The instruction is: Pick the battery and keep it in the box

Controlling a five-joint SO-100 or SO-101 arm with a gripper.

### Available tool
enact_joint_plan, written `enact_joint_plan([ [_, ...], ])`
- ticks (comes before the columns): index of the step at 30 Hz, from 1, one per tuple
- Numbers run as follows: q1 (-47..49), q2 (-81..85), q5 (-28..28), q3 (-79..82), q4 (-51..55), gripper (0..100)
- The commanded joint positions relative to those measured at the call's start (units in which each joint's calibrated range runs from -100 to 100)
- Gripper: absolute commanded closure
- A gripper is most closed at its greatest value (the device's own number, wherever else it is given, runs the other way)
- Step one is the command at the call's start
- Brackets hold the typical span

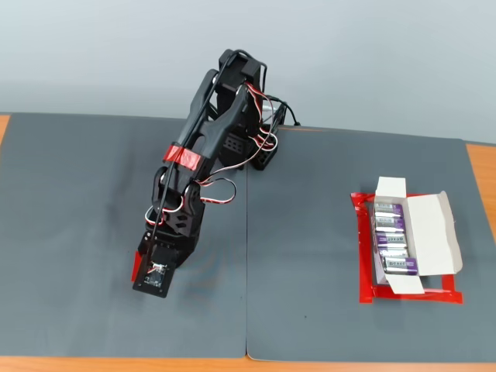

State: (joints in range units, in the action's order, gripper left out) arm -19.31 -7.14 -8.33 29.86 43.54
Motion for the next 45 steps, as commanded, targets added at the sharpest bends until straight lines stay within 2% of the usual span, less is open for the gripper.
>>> enact_joint_plan([
  [1, 0.25, 0.06, 0.12, -2.23, -0.05, 74],
  [8, 0.25, 0.06, 0.12, -2.23, 0.04, 75],
  [14, 0.25, 0.06, 0.12, -2.23, 0.04, 92],
  [17, 0.25, 0.06, 0.12, -2.32, 0.04, 96],
  [30, 0.40, 1.07, 0.23, -1.95, 0.04, 96],
  [45, 0.92, 12.77, 0.23, -9.64, 10.98, 96],
])
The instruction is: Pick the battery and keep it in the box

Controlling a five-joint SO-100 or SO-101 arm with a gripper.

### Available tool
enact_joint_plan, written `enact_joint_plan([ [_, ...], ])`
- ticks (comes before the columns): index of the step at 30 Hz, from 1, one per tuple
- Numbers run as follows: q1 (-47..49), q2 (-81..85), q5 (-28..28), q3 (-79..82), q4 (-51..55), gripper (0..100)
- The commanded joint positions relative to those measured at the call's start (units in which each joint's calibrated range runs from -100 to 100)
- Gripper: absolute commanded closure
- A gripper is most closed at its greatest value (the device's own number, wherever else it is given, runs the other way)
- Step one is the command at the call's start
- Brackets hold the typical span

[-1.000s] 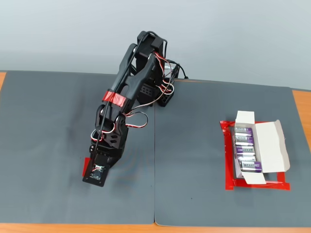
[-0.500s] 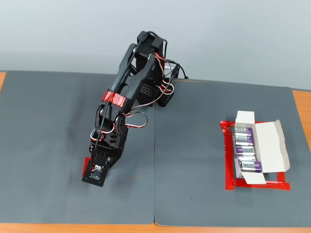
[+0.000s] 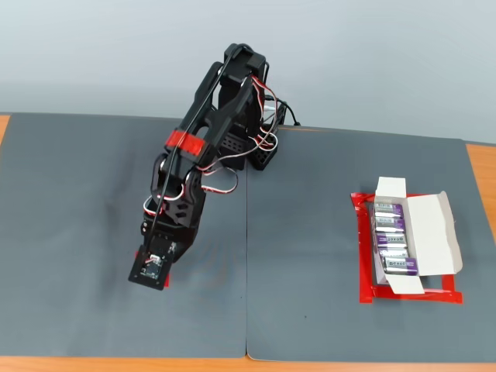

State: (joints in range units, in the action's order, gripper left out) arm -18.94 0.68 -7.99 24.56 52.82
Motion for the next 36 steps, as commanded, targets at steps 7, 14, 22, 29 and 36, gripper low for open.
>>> enact_joint_plan([
  [7, 3.91, 9.11, -0.12, -8.87, 6.30, 96],
  [14, 11.81, 11.23, -0.43, -10.50, 6.38, 96],
  [22, 22.26, 11.23, -0.12, -10.50, 6.38, 96],
  [29, 31.58, 11.15, -0.06, -10.50, 6.47, 96],
  [36, 41.43, 10.30, -0.06, -10.04, 5.78, 96],
])
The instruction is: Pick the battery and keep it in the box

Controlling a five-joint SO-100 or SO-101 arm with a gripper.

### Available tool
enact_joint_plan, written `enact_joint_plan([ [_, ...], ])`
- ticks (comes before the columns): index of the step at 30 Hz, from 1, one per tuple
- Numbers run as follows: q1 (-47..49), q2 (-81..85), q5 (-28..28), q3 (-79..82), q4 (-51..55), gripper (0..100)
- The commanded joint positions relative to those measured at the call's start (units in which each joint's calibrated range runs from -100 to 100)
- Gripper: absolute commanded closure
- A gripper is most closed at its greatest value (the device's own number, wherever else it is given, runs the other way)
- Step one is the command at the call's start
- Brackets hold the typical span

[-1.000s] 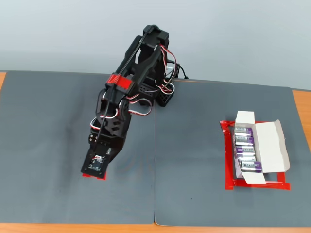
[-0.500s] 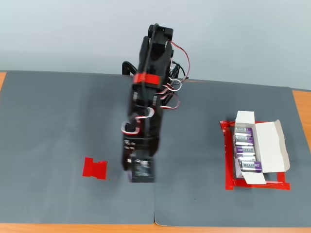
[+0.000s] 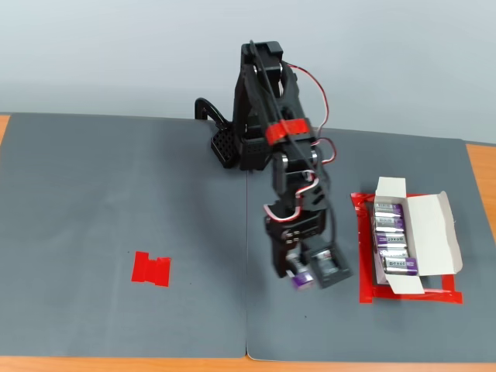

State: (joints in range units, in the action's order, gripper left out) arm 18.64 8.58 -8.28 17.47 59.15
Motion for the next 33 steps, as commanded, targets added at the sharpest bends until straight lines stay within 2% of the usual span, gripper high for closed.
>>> enact_joint_plan([
  [1, 5.49, 2.40, 0.23, -3.04, -0.64, 96],
  [18, 26.75, -1.33, 0.23, -5.21, -0.73, 96],
  [33, 30.93, -13.54, 0.28, -14.08, -0.82, 96],
])
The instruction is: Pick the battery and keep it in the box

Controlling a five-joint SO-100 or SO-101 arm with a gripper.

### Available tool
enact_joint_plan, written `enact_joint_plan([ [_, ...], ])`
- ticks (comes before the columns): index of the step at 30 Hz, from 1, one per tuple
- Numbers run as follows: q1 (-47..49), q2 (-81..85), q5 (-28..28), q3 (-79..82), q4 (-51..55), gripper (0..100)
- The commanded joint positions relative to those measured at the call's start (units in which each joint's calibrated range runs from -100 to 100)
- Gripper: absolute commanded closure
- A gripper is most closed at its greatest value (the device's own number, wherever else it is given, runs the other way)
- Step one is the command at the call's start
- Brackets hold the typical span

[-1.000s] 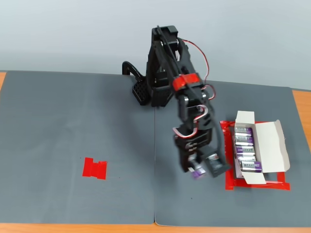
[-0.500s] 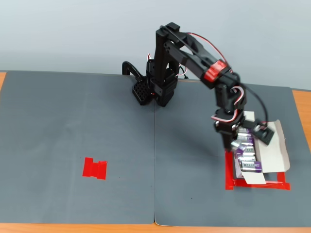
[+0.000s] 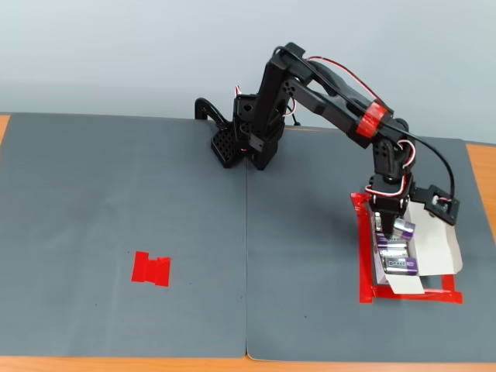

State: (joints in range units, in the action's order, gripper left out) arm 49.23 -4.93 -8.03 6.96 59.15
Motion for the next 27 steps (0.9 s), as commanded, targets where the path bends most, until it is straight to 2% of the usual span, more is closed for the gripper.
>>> enact_joint_plan([
  [1, 0.49, -0.54, 0.04, -3.57, -0.82, 96],
  [17, 2.36, -5.54, -0.01, -2.75, -7.24, 96],
  [27, 2.43, -5.88, -0.01, -2.57, -7.07, 96],
])
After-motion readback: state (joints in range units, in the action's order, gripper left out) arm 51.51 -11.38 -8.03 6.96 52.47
